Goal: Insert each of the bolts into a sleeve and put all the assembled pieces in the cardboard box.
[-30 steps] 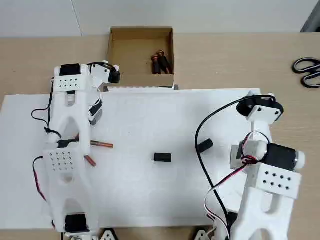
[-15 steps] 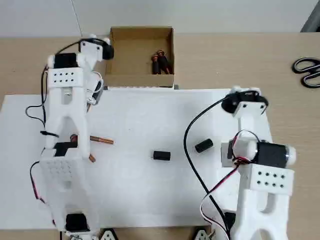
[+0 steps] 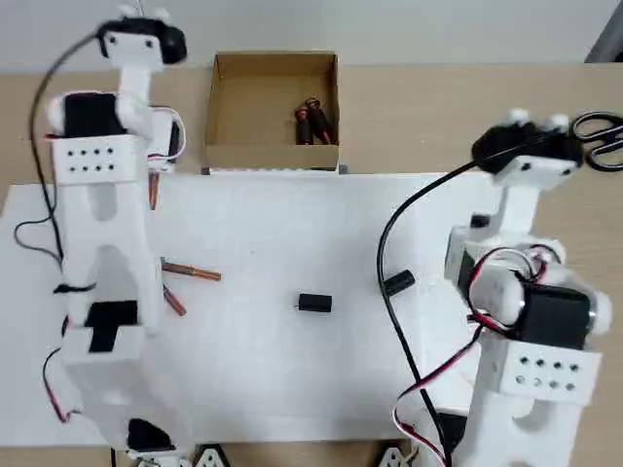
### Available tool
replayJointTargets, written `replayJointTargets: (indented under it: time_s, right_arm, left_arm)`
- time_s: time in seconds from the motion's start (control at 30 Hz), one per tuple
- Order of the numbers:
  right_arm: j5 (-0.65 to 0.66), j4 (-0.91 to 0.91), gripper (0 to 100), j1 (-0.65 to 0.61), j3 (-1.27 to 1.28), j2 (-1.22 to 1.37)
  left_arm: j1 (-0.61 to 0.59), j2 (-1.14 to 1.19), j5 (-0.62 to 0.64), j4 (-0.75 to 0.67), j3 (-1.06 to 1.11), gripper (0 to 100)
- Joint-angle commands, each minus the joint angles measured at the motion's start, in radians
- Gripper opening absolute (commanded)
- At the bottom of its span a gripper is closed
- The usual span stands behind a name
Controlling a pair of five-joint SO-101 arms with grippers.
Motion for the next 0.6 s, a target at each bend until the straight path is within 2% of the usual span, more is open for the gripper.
replayJointTargets:
  time_s: [0.0, 0.3, 0.47, 0.57]
  right_arm:
    - [-0.021, -0.096, 0.2, -0.035, -0.057, -0.018]
    - [-0.014, -0.114, 0.2, -0.286, -0.061, -0.036]
    - [-0.012, -0.117, 0.2, -0.326, -0.008, -0.150]
    - [-0.012, -0.110, 0.2, -0.323, 0.068, -0.206]
  left_arm:
    - [0.006, -0.127, 0.055, -0.015, -0.050, 1]
    - [0.006, -0.368, 0.181, -0.008, -0.042, 1]
    - [0.006, -0.529, 0.184, 0.005, -0.036, 1]
    - [0.002, -0.609, 0.215, 0.005, 0.047, 1]
